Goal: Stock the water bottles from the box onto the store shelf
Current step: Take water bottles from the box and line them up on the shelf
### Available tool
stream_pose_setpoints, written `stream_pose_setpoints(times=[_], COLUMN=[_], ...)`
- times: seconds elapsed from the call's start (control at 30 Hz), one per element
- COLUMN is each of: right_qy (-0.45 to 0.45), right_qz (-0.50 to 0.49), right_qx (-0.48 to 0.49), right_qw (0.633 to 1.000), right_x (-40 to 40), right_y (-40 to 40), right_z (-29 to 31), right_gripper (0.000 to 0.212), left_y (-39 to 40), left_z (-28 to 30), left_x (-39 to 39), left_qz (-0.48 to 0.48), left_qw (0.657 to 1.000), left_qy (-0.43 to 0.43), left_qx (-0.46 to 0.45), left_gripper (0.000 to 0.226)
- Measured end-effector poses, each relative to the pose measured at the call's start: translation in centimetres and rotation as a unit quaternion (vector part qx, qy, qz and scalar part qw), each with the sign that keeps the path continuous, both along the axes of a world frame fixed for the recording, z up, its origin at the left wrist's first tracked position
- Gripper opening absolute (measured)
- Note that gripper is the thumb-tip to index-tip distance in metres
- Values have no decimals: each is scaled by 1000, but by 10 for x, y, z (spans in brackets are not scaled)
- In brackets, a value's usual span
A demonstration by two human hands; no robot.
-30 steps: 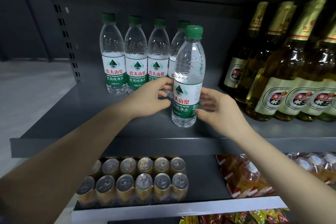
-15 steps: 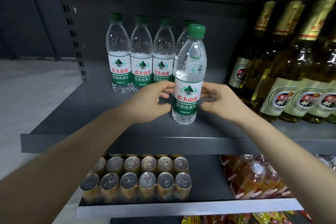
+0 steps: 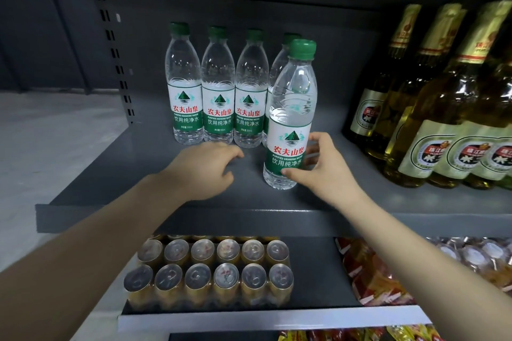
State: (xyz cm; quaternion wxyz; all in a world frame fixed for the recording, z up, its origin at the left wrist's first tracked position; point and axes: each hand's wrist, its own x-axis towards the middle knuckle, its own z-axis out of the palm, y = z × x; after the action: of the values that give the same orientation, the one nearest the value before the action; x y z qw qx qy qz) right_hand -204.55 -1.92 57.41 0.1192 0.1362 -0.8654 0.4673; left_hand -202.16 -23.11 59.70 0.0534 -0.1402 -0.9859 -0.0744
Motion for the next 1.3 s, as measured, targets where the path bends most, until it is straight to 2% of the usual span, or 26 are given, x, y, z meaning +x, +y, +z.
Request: stream_pose_setpoints(times=[0.07, 0.4, 1.3], right_qy=[9, 16, 5], right_qz=[-20, -84, -125], right_qx=[-5, -15, -9], right_qw=[1000, 996, 992], right_x=[0, -6, -56], right_y=[-7, -18, -15], right_z=[-3, -9, -10], right_gripper=[62, 64, 59], left_y=[-4, -10, -6], left_z=[-1, -4, -5], left_x=[1, 2, -2], left_qz=[12, 7, -15], left_qw=[1000, 1000, 1000], left_qy=[-6, -13, -11], left_qx=[-24, -21, -4], left_gripper=[44, 42, 41])
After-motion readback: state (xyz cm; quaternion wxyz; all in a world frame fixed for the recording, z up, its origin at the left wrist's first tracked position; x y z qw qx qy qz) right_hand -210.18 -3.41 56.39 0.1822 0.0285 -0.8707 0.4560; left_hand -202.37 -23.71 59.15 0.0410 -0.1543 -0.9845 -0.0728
